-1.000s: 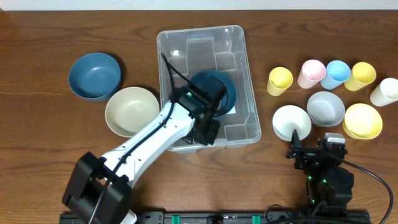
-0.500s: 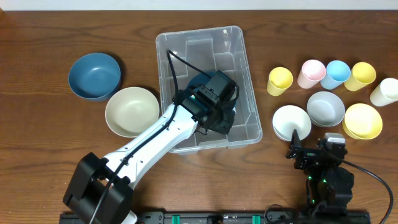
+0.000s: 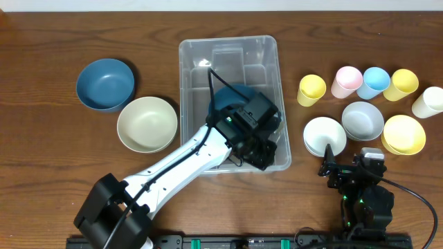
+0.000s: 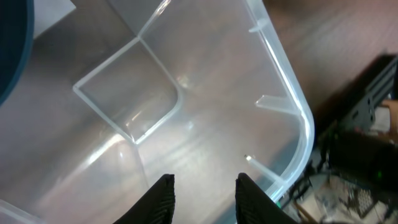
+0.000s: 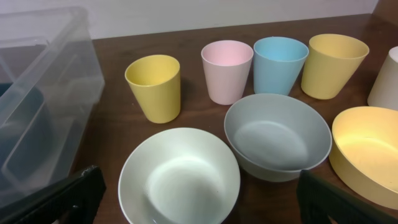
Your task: Pack container
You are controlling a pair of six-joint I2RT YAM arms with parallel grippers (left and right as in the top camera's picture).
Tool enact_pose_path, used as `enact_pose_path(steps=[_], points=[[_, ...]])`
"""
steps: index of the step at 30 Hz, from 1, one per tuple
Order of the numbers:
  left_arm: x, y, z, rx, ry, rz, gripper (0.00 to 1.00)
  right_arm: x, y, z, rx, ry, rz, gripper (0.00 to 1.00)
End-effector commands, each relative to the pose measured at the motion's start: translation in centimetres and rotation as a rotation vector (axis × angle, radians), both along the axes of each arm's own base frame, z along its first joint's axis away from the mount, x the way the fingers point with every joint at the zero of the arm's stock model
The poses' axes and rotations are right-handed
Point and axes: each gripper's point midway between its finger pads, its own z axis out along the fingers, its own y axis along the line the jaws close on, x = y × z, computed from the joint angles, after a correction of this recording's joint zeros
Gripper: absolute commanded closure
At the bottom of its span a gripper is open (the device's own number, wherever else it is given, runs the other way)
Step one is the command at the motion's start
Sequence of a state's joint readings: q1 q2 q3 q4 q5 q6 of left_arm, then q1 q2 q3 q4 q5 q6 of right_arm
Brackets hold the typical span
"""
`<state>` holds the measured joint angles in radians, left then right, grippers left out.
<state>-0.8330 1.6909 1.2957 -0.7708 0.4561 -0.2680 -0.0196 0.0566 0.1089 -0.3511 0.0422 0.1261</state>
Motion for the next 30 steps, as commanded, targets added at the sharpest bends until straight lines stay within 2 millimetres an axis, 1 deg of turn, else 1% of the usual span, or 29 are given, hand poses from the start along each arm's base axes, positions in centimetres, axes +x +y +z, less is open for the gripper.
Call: enact_pose_path(steps=[1,5,8,11,13,16,18,20,21,23,25,30], points=[[-1.4,0.2,0.1,0.002,0.038,-0.031,0.67,0.0,-0.3,0.0,0.009,-0.003,-0.019,0.01],[-1.6,0.4,0.0,0.014,0.046,-0.031,0.67,0.0,-0.3,0.0,0.009,-0.003,-0.019,0.01],[-0.7,0.7,-0.2,0.033,0.006,-0.016,0.67,0.0,-0.3,0.0,0.009,-0.003,-0.019,0.01],[1.1,0.9,0.3,0.042,-0.076,0.019,0.62,0.0,-0.3,0.0,0.009,-0.003,-0.019,0.01],[2.8,1.7,1.2,0.057,-0.134,0.071,0.58,0.0,-0.3,0.0,0.009,-0.003,-0.019,0.01],[5.8,3.7,2.3,0.084,-0.211,0.171,0.55,0.0,-0.3,0.0,0.009,-0.003,-0.019,0.01],[7.3,5.3,2.3,0.101,-0.217,0.234,0.55,0.0,-0.3,0.0,0.009,-0.003,-0.019,0.01],[8.3,6.5,1.9,0.118,-0.203,0.273,0.57,0.0,-0.3,0.0,0.009,-0.003,-0.019,0.01],[8.5,6.9,1.5,0.124,-0.191,0.284,0.6,0.0,-0.3,0.0,0.009,-0.003,-0.019,0.01],[8.9,7.4,1.1,0.134,-0.178,0.298,0.63,0.0,-0.3,0.0,0.009,-0.003,-0.019,0.01],[8.8,7.4,0.9,0.14,-0.173,0.295,0.64,0.0,-0.3,0.0,0.009,-0.003,-0.019,0.01],[7.5,7.4,0.3,0.171,-0.14,0.27,0.64,0.0,-0.3,0.0,0.009,-0.003,-0.019,0.01]])
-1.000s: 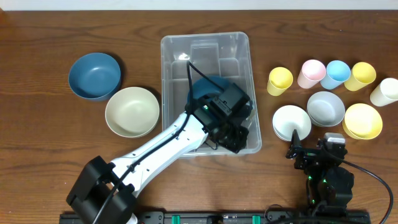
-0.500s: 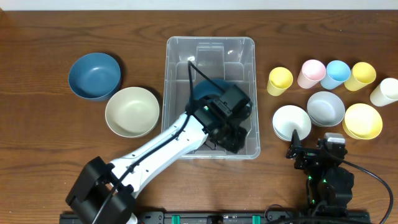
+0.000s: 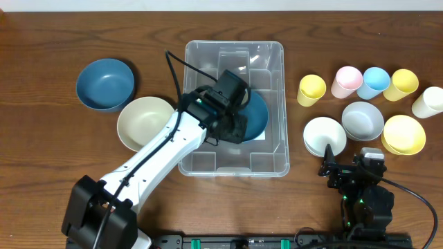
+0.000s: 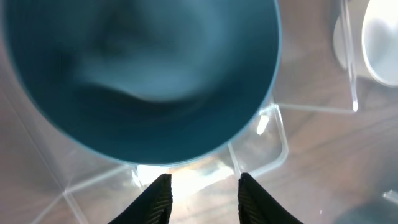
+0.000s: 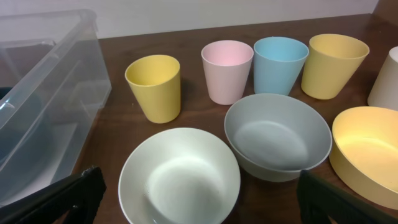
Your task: Pack container
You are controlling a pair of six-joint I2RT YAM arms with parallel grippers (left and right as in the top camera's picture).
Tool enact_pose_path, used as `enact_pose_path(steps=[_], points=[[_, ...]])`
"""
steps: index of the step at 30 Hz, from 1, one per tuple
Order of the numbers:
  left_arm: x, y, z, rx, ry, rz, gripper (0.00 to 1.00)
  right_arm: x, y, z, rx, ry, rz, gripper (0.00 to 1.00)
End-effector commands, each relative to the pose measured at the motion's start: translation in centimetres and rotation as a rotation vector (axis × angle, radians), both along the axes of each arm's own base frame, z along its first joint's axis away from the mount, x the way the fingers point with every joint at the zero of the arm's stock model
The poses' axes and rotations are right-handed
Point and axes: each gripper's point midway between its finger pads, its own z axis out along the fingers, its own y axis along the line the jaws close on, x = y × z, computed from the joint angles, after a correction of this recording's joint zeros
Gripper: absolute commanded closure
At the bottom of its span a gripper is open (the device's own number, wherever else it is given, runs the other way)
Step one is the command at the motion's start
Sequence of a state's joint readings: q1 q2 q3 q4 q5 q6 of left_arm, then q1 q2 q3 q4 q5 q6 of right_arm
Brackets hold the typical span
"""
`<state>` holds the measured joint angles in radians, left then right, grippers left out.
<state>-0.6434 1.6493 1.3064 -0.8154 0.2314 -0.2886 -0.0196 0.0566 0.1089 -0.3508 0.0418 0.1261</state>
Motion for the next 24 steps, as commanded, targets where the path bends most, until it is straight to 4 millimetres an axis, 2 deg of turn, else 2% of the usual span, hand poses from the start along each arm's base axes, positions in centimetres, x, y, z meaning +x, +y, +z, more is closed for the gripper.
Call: enact_pose_path(steps=[1,8,12,14,18,24], points=[[-0.3,0.0,-0.3,0.027,0.014,-0.008,0.64,0.0,-0.3,0.0,0.009,-0.003,-0.019,0.01],[-1.3,0.9,-3.8,0.089,0.084,-0.007,0.64,0.0,-0.3,0.0,0.009,-0.003,-0.019,0.01],[-1.0,0.7,-5.7,0.109,0.111,-0.013,0.65,0.0,-0.3,0.0,0.009,-0.003,-0.019,0.01],[-1.2,0.4,-6.6,0.111,0.132,-0.019,0.69,0.0,-0.3,0.0,0.009,-0.003,-0.019,0.01],[-0.9,-0.1,-6.9,0.116,0.109,-0.028,0.68,0.0,-0.3,0.0,0.009,-0.003,-0.019,0.01],[1.2,-0.3,-6.8,0.115,0.026,-0.006,0.67,0.0,-0.3,0.0,0.009,-0.003,-0.019,0.01]])
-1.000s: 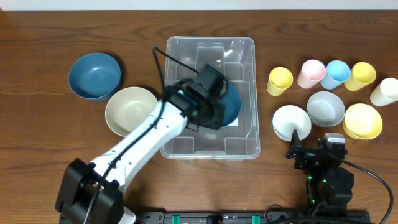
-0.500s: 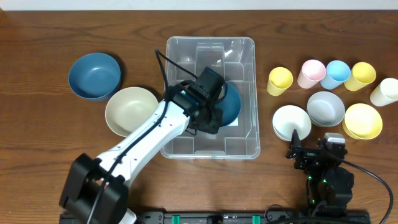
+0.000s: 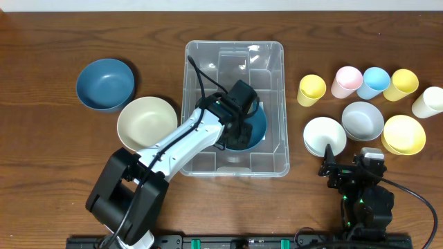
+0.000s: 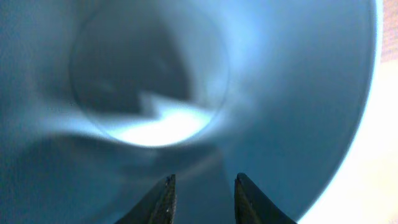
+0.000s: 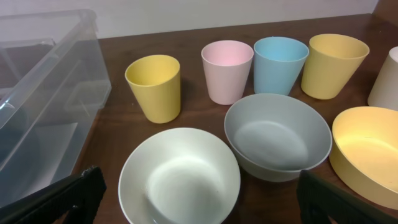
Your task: Pack container
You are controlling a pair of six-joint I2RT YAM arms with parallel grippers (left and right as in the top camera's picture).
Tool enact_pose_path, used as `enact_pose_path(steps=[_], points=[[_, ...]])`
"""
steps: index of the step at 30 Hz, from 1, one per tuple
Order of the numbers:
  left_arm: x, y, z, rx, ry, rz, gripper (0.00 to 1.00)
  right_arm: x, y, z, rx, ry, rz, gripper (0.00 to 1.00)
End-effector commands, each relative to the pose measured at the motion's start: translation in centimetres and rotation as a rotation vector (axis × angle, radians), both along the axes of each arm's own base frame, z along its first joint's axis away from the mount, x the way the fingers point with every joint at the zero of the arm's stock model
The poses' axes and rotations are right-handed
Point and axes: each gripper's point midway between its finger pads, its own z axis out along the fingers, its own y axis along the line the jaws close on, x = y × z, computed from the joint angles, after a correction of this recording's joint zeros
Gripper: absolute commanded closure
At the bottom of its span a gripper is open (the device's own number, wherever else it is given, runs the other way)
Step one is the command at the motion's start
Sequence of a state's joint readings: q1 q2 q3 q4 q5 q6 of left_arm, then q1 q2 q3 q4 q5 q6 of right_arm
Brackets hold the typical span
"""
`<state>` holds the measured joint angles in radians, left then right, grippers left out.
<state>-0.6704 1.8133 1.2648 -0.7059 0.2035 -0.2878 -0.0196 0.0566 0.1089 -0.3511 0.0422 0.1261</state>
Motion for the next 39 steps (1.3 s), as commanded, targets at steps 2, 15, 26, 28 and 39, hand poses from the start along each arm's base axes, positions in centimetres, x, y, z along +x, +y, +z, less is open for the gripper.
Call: enact_pose_path(steps=[2,15,26,28,39], points=[[1.3,0.9,-0.3,0.042,-0.053,0.019,0.67,0.0,-0.3,0.0,0.009,-0.003,-0.019,0.01],[-0.2,1.8,7.2,-0.02,-0.107,0.02,0.7,0.0,-0.3,0.0,0.009,-0.003,-0.019,0.01],[-4.0,2.2,5.6,0.03,0.003,-0.002,0.69,0.0,-0.3,0.0,0.009,-0.003,-0.019,0.01],[-4.8,1.8,4.8,0.048,0.023,-0.024,0.69,0.0,-0.3,0.0,0.009,-0.003,-0.019,0.01],[-6.8,-0.1,1.5,0.111,0.09,-0.093,0.69,0.0,-0.3,0.0,0.009,-0.003,-0.019,0.01]])
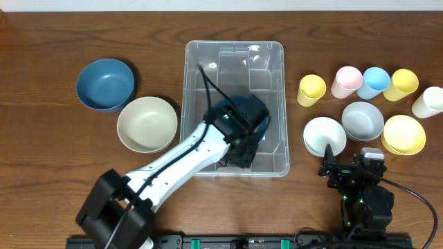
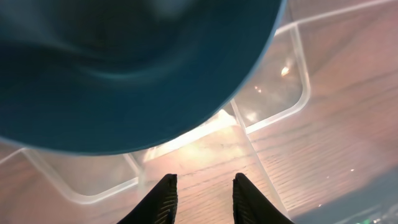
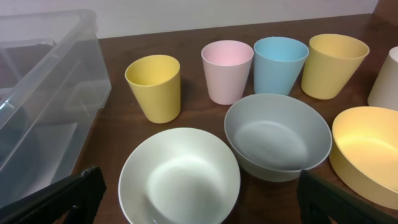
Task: Pack container
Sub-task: 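Move the left gripper to the rim of the other dark blue bowl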
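A clear plastic container [image 1: 273, 83] stands mid-table. In it lies a teal bowl [image 2: 124, 68], mostly hidden under my left arm in the overhead view. My left gripper [image 2: 200, 190] is open and empty, low over the container floor just on the near side of the bowl [image 1: 242, 153]. My right gripper [image 3: 199, 202] rests open at the table's near right, its fingers either side of a white bowl [image 3: 179, 177] without touching it.
Left of the container sit a blue bowl [image 1: 105, 84] and a cream bowl [image 1: 147, 124]. On the right are a grey bowl [image 1: 362, 120], a yellow bowl [image 1: 403, 133] and several cups, among them yellow [image 1: 311, 89], pink [image 1: 346, 81] and light blue [image 1: 376, 81].
My left gripper was directly over the inside of the teal bowl; now it is nearer the container's near wall, with the bowl's rim ahead of it. The right arm is unchanged.
At first the container stood skewed, with my open left gripper at its near right corner. A second later the container was square and the gripper faced the teal bowl from the left. Then it hovered over the bowl, and now it is on the bowl's near side.
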You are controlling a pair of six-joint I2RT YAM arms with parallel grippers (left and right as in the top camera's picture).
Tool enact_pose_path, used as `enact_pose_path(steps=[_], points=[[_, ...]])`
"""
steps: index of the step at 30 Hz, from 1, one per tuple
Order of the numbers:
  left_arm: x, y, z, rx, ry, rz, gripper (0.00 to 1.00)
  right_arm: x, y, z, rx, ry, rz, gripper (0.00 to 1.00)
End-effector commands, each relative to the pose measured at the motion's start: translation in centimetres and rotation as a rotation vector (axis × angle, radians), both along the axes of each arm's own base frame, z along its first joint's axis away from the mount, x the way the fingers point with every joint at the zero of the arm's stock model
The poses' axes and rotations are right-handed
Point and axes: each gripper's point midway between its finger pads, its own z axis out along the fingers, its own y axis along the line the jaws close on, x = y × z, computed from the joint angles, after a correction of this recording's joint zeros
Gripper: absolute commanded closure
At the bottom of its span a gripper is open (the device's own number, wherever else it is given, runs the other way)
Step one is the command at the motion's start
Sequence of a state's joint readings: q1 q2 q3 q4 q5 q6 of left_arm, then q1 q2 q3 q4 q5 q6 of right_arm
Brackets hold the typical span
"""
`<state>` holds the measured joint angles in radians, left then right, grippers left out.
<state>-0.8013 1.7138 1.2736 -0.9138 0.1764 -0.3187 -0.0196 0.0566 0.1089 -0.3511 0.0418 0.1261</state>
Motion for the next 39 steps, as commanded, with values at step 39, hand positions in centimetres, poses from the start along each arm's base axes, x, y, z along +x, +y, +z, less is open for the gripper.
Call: enact_pose_path(steps=[39], points=[[15.9,3.3,13.0,-0.109,-0.57,0.079,0.34,0.0,-0.3,0.0,0.009,-0.003,-0.019,0.01]])
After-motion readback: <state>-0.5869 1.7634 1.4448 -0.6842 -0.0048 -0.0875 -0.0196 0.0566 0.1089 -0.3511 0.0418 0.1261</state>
